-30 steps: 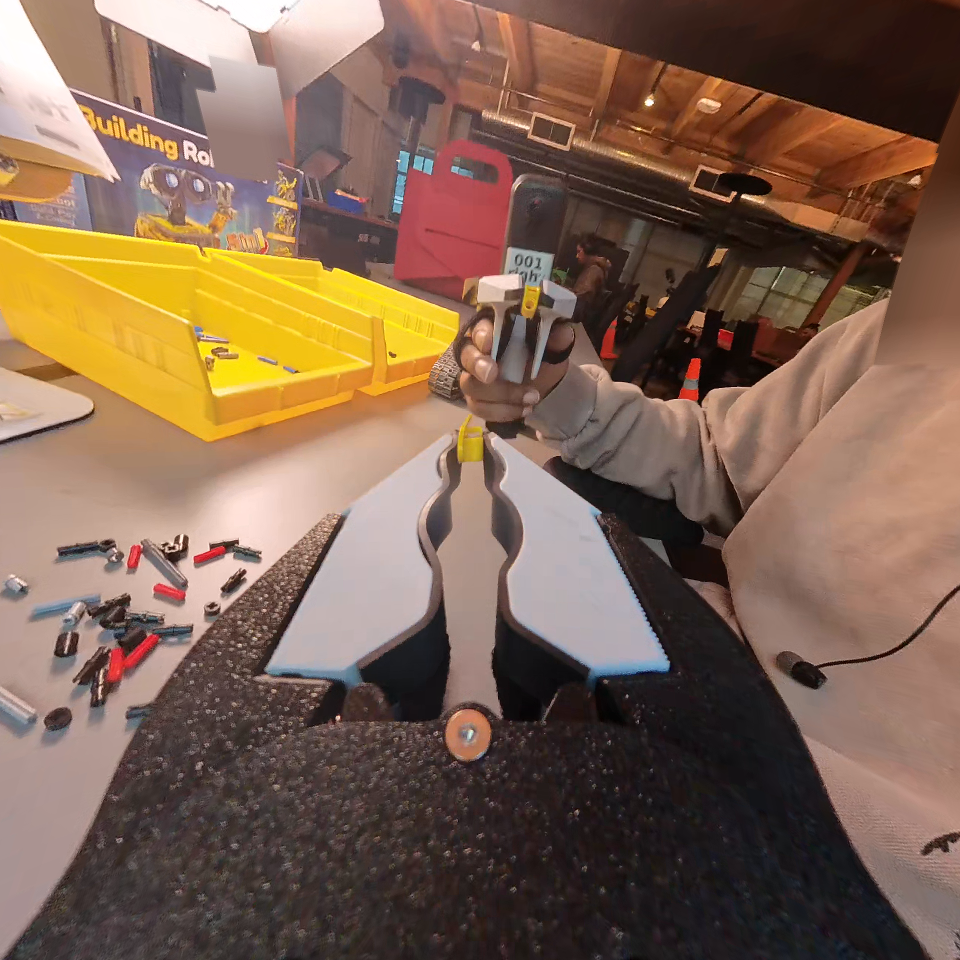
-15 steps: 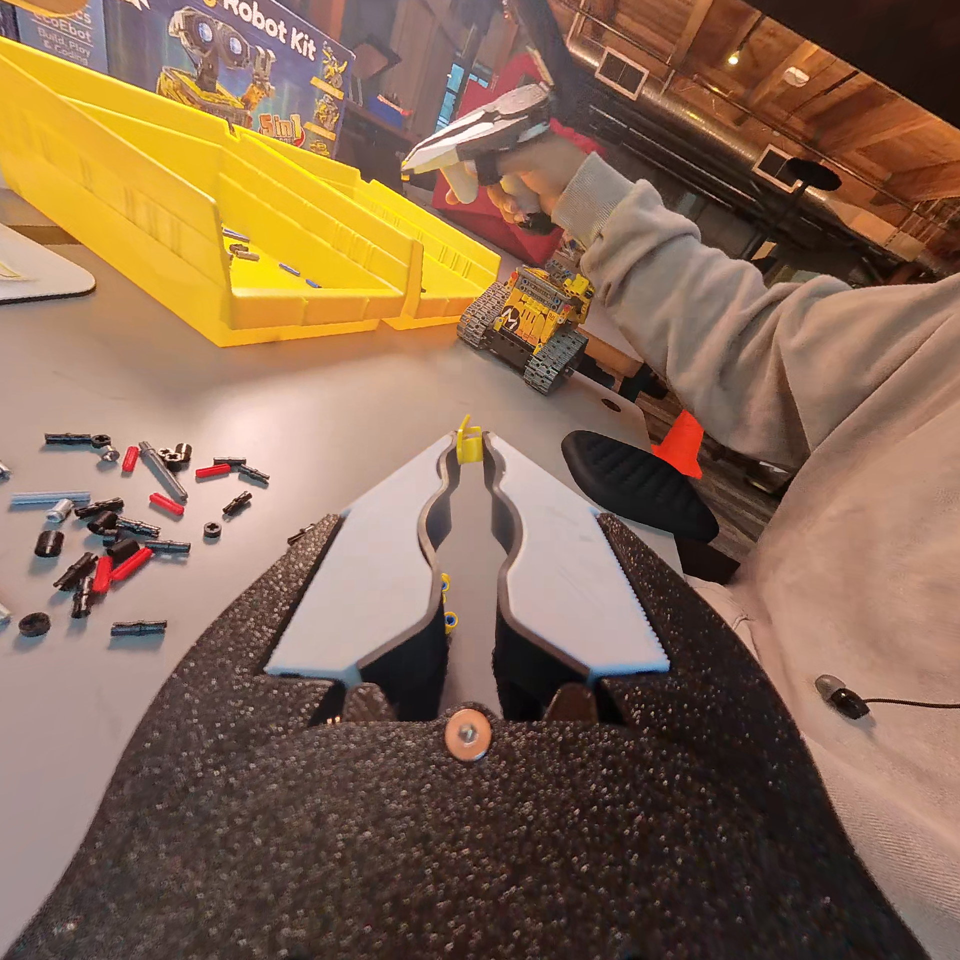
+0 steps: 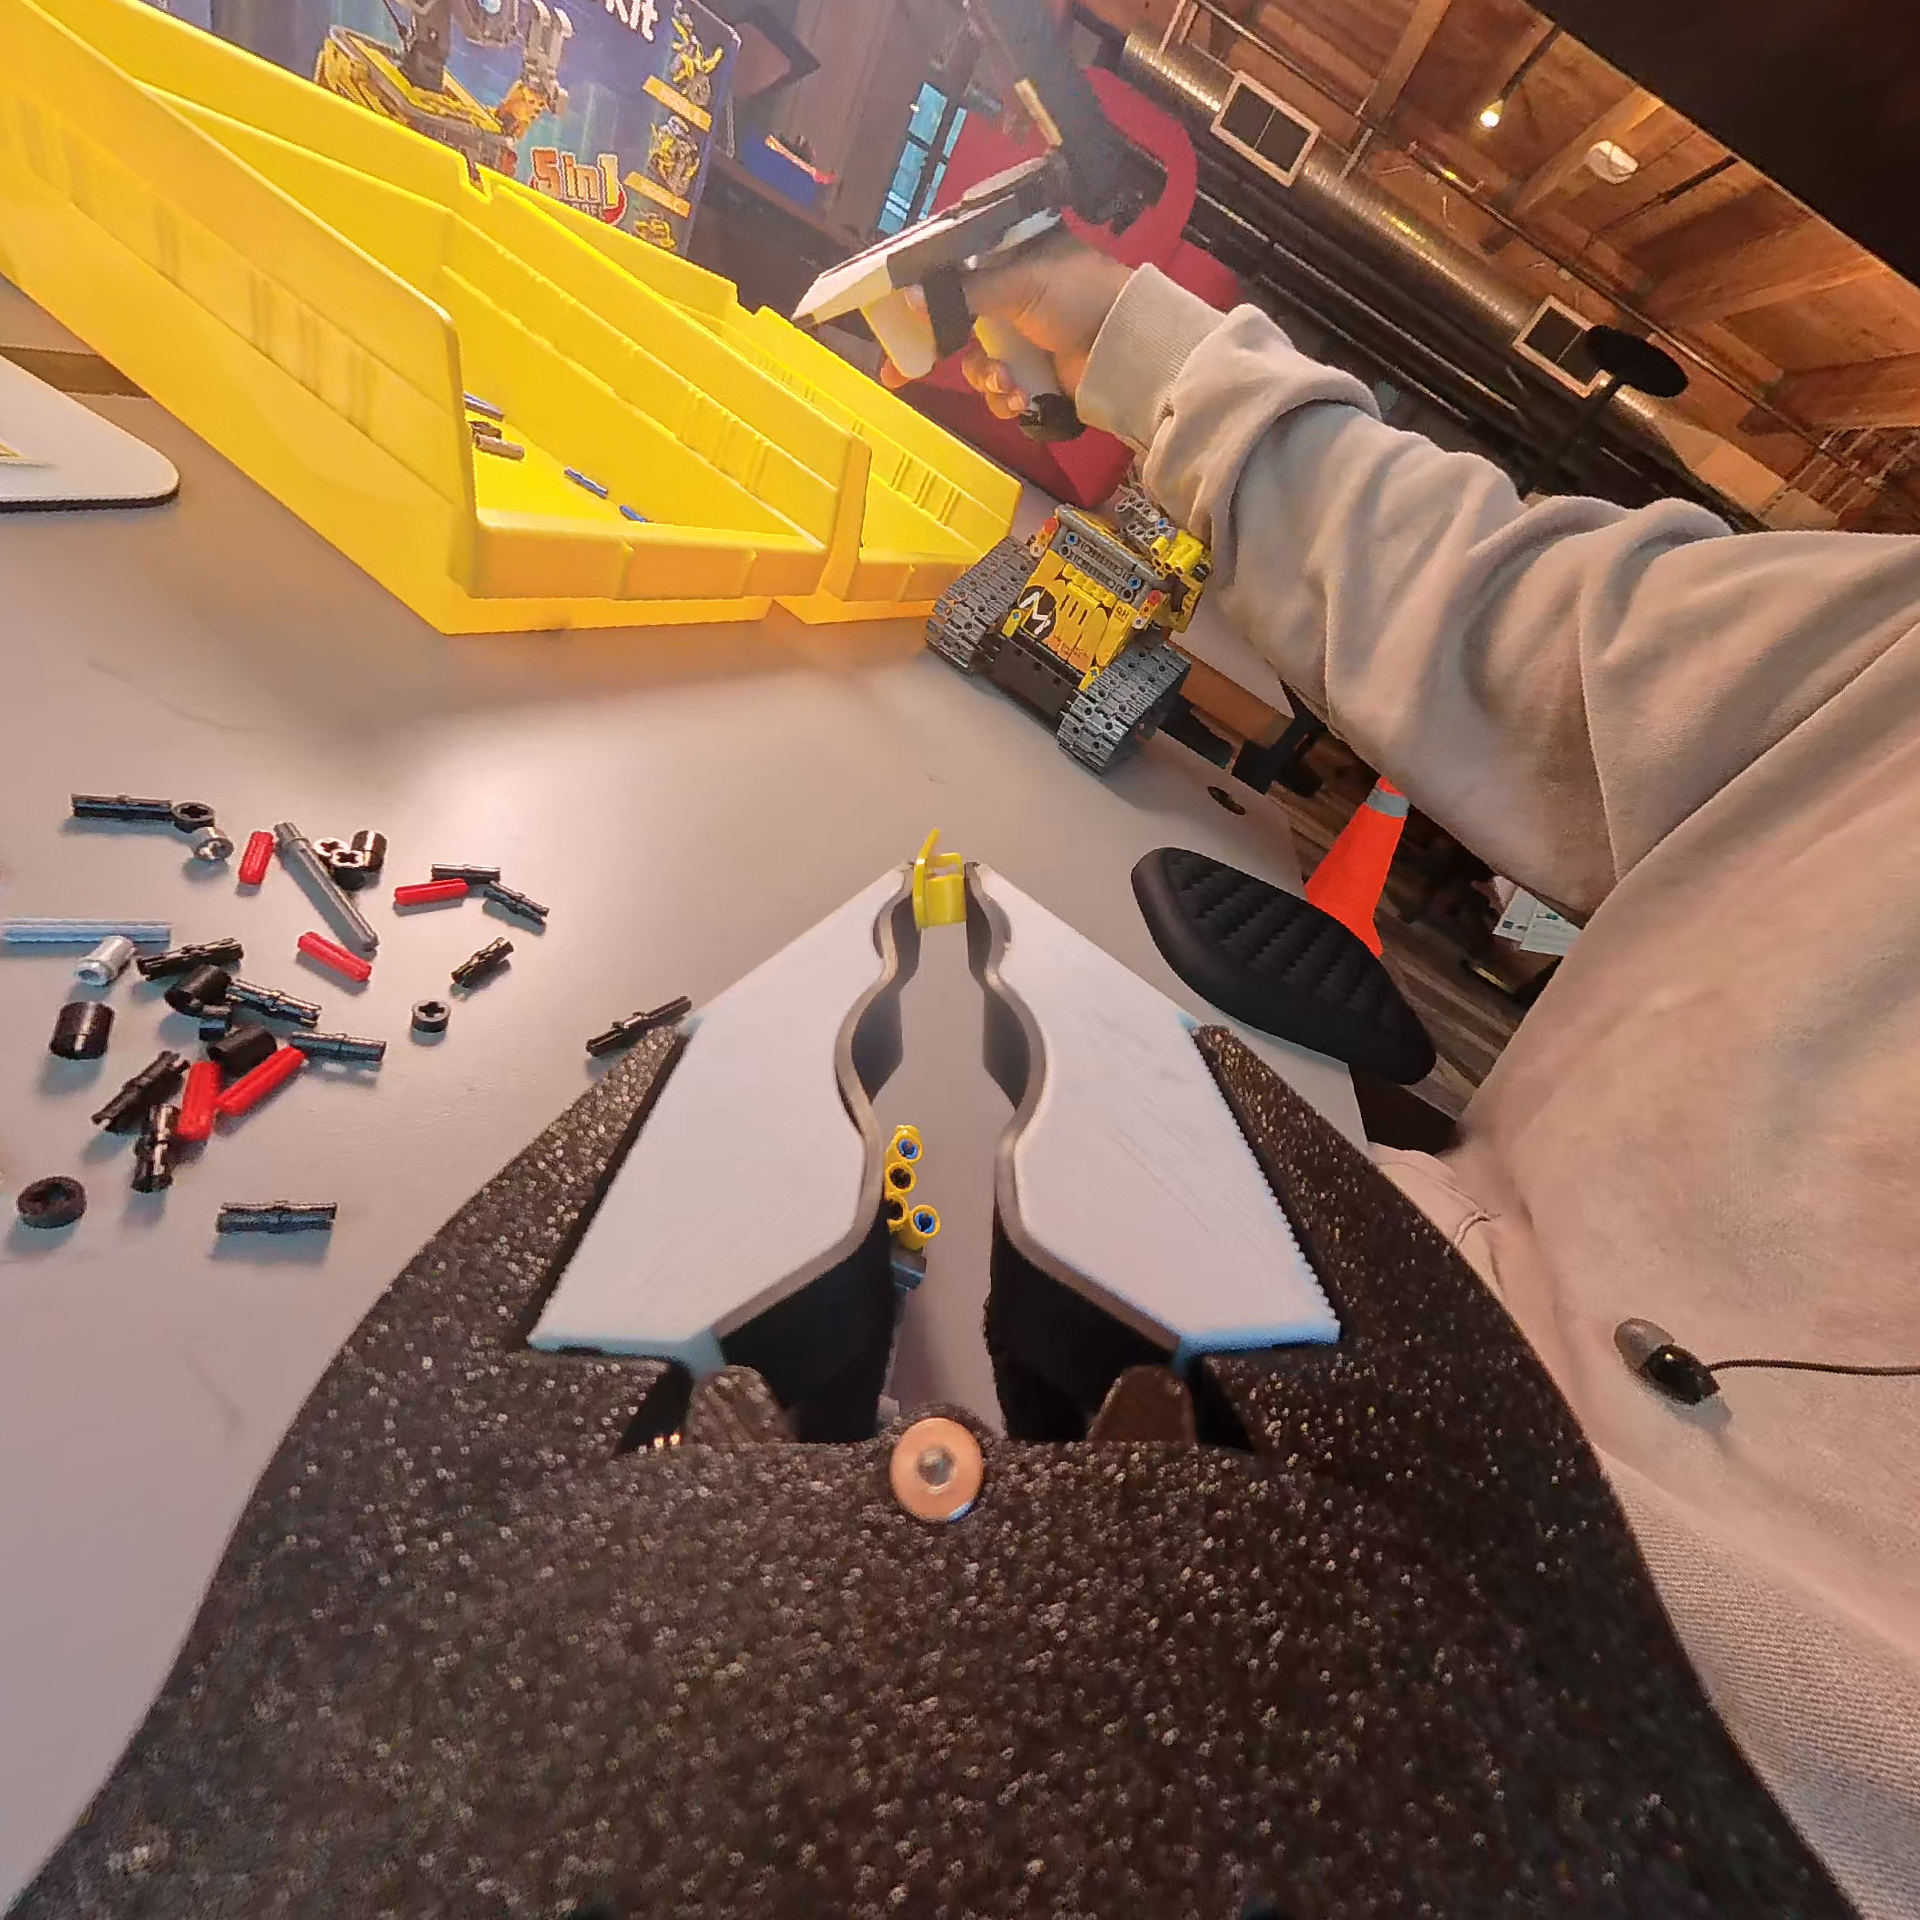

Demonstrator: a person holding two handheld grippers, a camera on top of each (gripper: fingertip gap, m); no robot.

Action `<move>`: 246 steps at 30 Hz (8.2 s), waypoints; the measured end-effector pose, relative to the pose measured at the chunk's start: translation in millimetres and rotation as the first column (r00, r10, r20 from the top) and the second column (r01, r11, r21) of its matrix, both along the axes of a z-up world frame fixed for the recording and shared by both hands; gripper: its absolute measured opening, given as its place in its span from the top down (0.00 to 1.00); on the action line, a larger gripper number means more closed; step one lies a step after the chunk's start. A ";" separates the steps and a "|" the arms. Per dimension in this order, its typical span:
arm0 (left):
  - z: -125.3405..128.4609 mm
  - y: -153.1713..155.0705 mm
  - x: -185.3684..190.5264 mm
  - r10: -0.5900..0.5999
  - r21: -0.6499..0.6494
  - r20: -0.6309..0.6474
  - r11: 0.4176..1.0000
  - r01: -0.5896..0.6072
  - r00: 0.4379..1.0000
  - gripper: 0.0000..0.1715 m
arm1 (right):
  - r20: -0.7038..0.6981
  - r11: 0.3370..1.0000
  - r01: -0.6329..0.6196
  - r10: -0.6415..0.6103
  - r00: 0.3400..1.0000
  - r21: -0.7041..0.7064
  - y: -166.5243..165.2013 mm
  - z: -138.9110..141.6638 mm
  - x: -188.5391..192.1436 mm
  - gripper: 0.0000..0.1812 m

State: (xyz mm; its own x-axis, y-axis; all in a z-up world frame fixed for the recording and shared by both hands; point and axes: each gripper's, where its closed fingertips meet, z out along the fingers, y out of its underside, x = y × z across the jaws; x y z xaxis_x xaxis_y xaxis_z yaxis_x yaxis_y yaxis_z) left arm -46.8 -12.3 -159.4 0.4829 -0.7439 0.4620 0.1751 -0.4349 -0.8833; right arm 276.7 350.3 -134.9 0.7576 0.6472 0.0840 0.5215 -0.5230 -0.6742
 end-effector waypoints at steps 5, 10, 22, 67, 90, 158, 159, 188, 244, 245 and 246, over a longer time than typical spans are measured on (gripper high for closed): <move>5.1 -2.0 0.3 -0.007 0.023 0.017 1.000 0.007 1.000 0.96 | -0.096 0.968 -0.093 0.118 0.988 0.231 -39.3 70.1 -36.6 0.90; 19.9 -8.5 2.3 -0.051 0.060 0.101 0.997 0.045 0.994 0.96 | -0.241 0.863 -0.275 0.400 0.884 0.423 -148.3 118.6 -120.0 0.90; 43.6 -3.3 -1.3 -0.126 0.119 0.261 0.988 0.098 0.957 0.96 | -0.635 0.672 -0.589 0.704 0.320 0.449 -356.5 35.3 -319.7 0.87; 28.6 -0.3 26.0 -0.158 -0.130 0.347 0.968 0.214 0.925 0.96 | -0.230 0.459 -0.570 0.874 0.428 0.681 -360.3 0.1 -304.2 0.99; 21.9 -10.9 25.3 -0.193 -0.127 0.235 0.966 0.227 0.953 0.96 | -0.213 0.428 -0.615 0.894 0.393 0.662 -371.8 -6.5 -307.4 0.99; 1.8 30.2 -38.8 0.102 -0.183 0.149 0.980 -0.074 0.983 0.96 | 0.012 0.969 0.157 -0.162 0.987 0.191 49.8 8.3 -1.2 0.88; 1.9 29.8 -38.4 0.100 -0.181 0.148 0.981 -0.072 0.984 0.96 | 0.017 0.964 0.153 -0.161 0.987 0.216 48.2 14.2 -1.7 0.88; -3.1 -27.4 37.8 -0.126 0.263 -0.312 0.941 0.213 0.942 0.96 | -0.571 0.525 -0.786 0.773 0.278 0.327 -386.2 -17.7 -303.1 0.95; 15.9 -8.5 12.7 -0.173 -0.209 0.308 0.947 0.244 0.936 0.95 | -0.581 0.644 -0.674 0.721 0.378 0.362 -357.9 -16.9 -297.6 0.81; 16.2 -9.1 13.3 -0.176 -0.211 0.313 0.945 0.249 0.933 0.95 | -0.525 0.626 -0.668 0.755 0.392 0.402 -360.4 -18.4 -299.4 0.81; 15.6 -9.3 14.0 -0.177 -0.214 0.311 0.944 0.250 0.934 0.95 | -0.486 0.613 -0.662 0.776 0.402 0.431 -362.5 -18.8 -301.1 0.82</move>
State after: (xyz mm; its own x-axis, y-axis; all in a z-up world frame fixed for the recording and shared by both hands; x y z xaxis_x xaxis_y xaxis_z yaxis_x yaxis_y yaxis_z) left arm -32.8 -21.5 -143.9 0.1461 -0.6599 0.7370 0.2809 -0.6867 -0.6705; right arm -24.4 -12.1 -153.7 -0.0708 0.9972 -0.0259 0.1299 -0.0165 -0.9914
